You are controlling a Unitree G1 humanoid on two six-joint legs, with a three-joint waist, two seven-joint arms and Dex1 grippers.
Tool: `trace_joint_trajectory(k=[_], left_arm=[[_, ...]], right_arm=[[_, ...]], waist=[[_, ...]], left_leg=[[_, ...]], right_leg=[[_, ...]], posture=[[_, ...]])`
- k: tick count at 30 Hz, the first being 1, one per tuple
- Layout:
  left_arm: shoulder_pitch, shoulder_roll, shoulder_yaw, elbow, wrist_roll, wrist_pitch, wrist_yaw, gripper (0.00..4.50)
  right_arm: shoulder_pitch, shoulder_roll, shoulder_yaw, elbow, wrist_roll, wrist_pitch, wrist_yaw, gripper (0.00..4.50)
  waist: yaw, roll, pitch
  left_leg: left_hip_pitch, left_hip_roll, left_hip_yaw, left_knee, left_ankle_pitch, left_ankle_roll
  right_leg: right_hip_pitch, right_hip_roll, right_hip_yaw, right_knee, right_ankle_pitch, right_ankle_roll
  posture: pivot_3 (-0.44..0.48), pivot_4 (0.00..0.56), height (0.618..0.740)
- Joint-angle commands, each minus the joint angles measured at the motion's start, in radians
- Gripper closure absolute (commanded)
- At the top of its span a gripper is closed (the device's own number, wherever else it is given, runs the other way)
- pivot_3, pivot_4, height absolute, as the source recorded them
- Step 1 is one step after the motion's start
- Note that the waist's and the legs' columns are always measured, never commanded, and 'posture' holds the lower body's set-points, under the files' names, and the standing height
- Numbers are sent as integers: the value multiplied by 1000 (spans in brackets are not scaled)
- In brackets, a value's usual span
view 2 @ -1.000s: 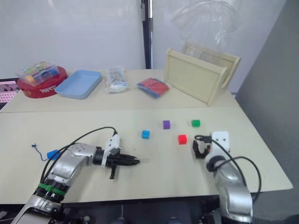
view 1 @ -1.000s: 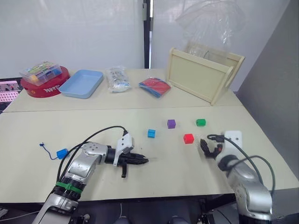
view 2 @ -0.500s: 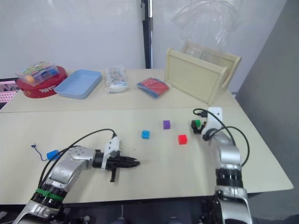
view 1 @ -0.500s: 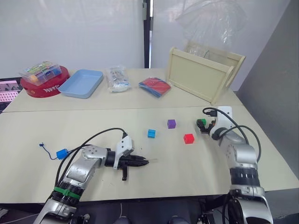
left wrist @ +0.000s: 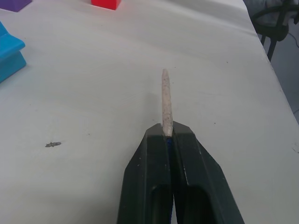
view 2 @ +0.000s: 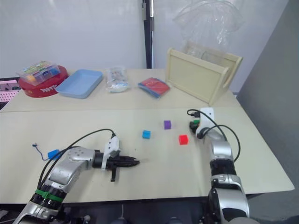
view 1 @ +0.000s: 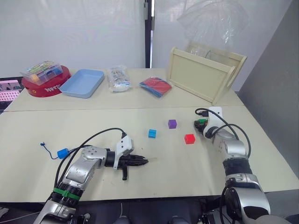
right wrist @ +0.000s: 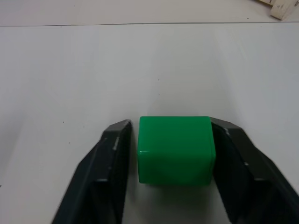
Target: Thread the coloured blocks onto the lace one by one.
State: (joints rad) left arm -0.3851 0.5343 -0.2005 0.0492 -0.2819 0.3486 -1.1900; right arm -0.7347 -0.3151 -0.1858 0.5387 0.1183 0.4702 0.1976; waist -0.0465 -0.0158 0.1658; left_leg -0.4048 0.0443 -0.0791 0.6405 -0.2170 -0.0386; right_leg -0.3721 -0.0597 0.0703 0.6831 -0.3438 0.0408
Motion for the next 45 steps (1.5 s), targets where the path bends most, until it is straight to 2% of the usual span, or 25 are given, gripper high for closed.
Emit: trace_joint_trajectory(k=[1, 3, 6, 11, 13, 16, 18, 22, 27, 33, 38, 40, 45], left_arm=[[0, 1, 12, -29, -19, -5, 0, 4500], [1, 3, 13, -29, -20, -6, -1, 4500], [1, 6, 16, -26, -21, -7, -3, 4500], [8, 13, 22, -30, -25, -5, -5, 4500], [11, 18, 25, -29, -27, -2, -6, 4500], [9, 27, 32, -25, -34, 4, -10, 4500], [7, 33, 31, -22, -39, 6, -15, 4500], [4, 44, 23, -20, -41, 9, -32, 4500], [2, 56, 17, -24, -45, 15, -47, 4500], [-1, 63, 19, -29, -45, 24, -50, 4500], [8, 68, 24, -39, -45, 29, -44, 4500], [16, 69, 28, -46, -47, 31, -39, 4500], [26, 71, 27, -56, -47, 29, -33, 4500]], right_arm=[[-4, -13, 1, -48, 5, -24, 9, 3285], [8, -11, -1, -82, 10, -22, 9, 3282], [59, -10, -6, -241, 22, 24, -3, 3282], [177, 2, 2, -670, 59, 218, -34, 3282], [232, 21, 25, -893, 94, 336, -50, 3282], [386, 63, 162, -1253, 162, 526, -70, 3282], [467, 84, 238, -1374, 184, 601, -84, 3282], [558, 125, 322, -1429, 199, 662, -102, 3282], [657, 107, 425, -1347, 159, 599, -101, 3282], [701, 129, 463, -1211, 116, 499, -104, 3282], [709, 178, 461, -1166, 116, 434, -99, 3282], [705, 173, 445, -1191, 129, 419, -77, 2246], [649, 71, 381, -1269, 177, 460, 25, 531]], waist=[[0, 0, 0], [0, 0, 0], [1, 0, 0], [3, 1, 0], [2, 1, 0], [2, 1, 0], [2, 1, 0], [3, 1, 0], [4, 1, 0], [2, 1, 0], [0, 1, 0], [1, 1, 0], [3, 1, 0]], left_leg=[[0, 0, 0, 0, 0, 0], [0, 0, 0, 0, 0, 0], [0, 0, 0, 0, 0, 0], [-2, 0, 0, 0, 0, 0], [-2, 0, 0, 0, 0, 0], [-1, 1, -1, -1, 0, 0], [-1, 1, -1, -2, 0, 0], [-1, -1, -1, -1, 0, 0], [0, 0, -1, -1, 0, 0], [0, 0, -1, -2, 0, 0], [0, 0, -1, -2, 0, 0], [0, 0, -1, -2, 0, 0], [0, 0, -1, -1, 0, 0]], right_leg=[[0, 0, 0, 0, 0, 0], [0, 0, 0, 0, 0, 0], [0, 0, 0, 0, 0, 0], [-1, 0, 0, 1, 0, 0], [-1, 0, 0, 0, 0, 0], [-1, 1, 0, 1, 0, 0], [-1, 1, 0, 1, 0, 0], [-1, 0, 0, 0, 0, 0], [0, 0, -1, -1, 0, 0], [0, 0, -1, -1, 0, 0], [0, 1, -1, -1, 0, 0], [0, 1, -1, -1, 0, 0], [0, 0, -1, -1, 0, 0]], posture=[[0, 150, 740], [0, 150, 740], [0, 150, 740], [0, 150, 740], [0, 150, 740], [0, 150, 740], [0, 150, 740], [0, 150, 740], [0, 150, 740], [0, 150, 740], [0, 150, 740], [0, 150, 740], [0, 150, 740]])
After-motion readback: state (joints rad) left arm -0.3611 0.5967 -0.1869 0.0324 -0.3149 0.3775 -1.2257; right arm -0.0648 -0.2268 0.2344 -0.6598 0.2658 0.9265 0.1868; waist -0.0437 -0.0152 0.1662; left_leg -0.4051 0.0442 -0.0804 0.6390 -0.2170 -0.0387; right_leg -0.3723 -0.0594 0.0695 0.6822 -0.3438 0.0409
